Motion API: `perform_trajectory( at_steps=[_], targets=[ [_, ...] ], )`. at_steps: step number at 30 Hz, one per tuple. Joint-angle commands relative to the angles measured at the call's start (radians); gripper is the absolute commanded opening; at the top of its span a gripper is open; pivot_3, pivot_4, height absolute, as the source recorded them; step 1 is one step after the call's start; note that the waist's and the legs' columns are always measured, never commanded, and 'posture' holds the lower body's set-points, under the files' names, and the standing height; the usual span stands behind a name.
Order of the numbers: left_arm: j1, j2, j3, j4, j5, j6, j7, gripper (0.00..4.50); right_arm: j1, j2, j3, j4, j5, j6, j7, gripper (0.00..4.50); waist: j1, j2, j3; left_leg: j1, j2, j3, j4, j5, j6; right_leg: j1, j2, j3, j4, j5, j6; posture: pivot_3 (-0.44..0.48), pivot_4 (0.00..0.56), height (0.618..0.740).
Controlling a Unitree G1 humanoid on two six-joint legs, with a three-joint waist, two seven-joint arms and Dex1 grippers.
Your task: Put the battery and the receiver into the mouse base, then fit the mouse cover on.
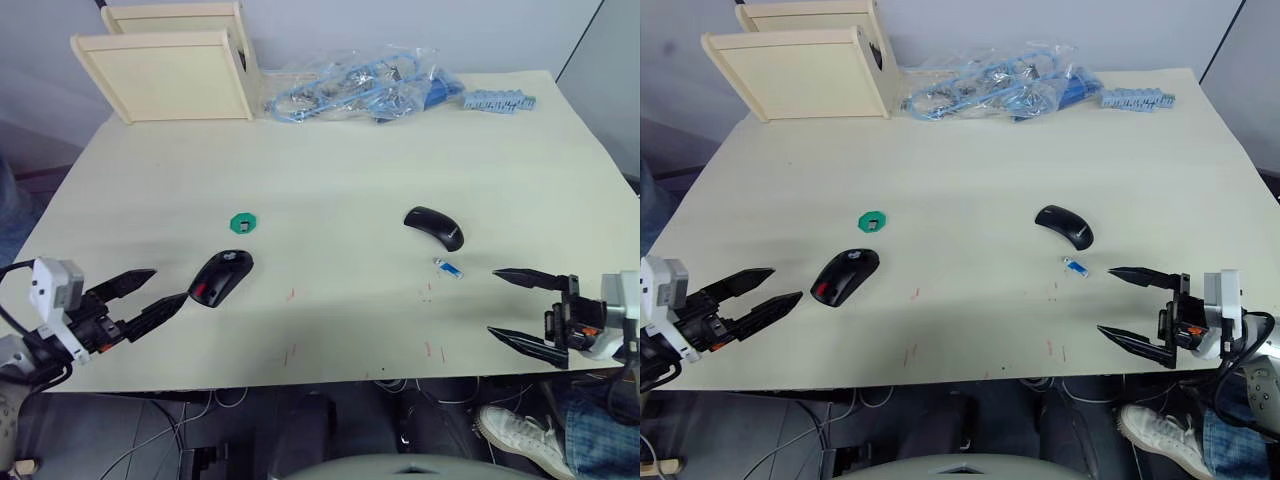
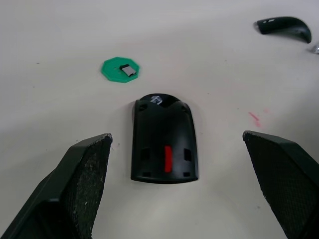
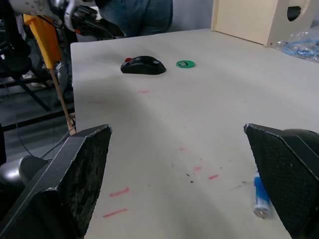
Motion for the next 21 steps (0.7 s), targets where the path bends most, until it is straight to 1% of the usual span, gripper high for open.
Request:
perform_trajectory(
  at_steps=[1, 5, 9, 17, 21],
  targets=[
    [-0.074, 0.042, -0.068, 0.032, 0.055, 0.030, 0.024, 4.48, 0.015, 0.010, -0.001, -0.092, 0.013, 0.016, -0.051, 4.50, 0.002, 0.000, 0.000, 0.000, 0.000, 0.000, 0.000, 0.000, 0.000, 0.000, 0.000, 0.000, 0.000, 0.000, 0.000, 0.000, 0.150, 0.740],
    [-0.134, 0.042, -0.128, 0.028, 0.085, 0.057, 0.041, 4.48, 0.032, 0.021, -0.002, -0.133, 0.014, 0.025, -0.092, 4.50, 0.001, 0.000, 0.000, 0.000, 0.000, -0.002, 0.000, 0.000, 0.000, 0.000, 0.000, 0.000, 0.000, 0.000, 0.000, 0.000, 0.150, 0.740],
    [-0.205, 0.026, -0.208, -0.062, 0.102, 0.154, 0.139, 4.48, 0.074, 0.033, -0.015, -0.180, 0.014, 0.022, -0.135, 4.50, 0.002, 0.000, 0.000, 0.000, 0.000, -0.004, 0.000, 0.000, 0.000, 0.000, -0.001, 0.000, 0.001, 0.000, 0.000, 0.000, 0.150, 0.740],
    [-0.277, 0.031, -0.268, -0.098, 0.134, 0.239, 0.204, 4.48, 0.108, 0.041, -0.009, -0.224, 0.013, 0.021, -0.181, 4.50, 0.000, 0.000, 0.000, 0.000, 0.000, -0.005, 0.000, 0.000, 0.000, 0.000, 0.000, 0.000, 0.001, 0.000, 0.000, 0.000, 0.150, 0.740],
    [-0.277, 0.039, -0.299, -0.085, 0.176, 0.229, 0.212, 4.48, 0.112, 0.043, -0.004, -0.230, 0.011, 0.020, -0.193, 4.50, 0.000, 0.000, 0.000, 0.000, 0.000, -0.005, 0.000, 0.000, 0.000, 0.000, 0.000, 0.000, 0.001, 0.000, 0.000, 0.000, 0.150, 0.740]
  ],
)
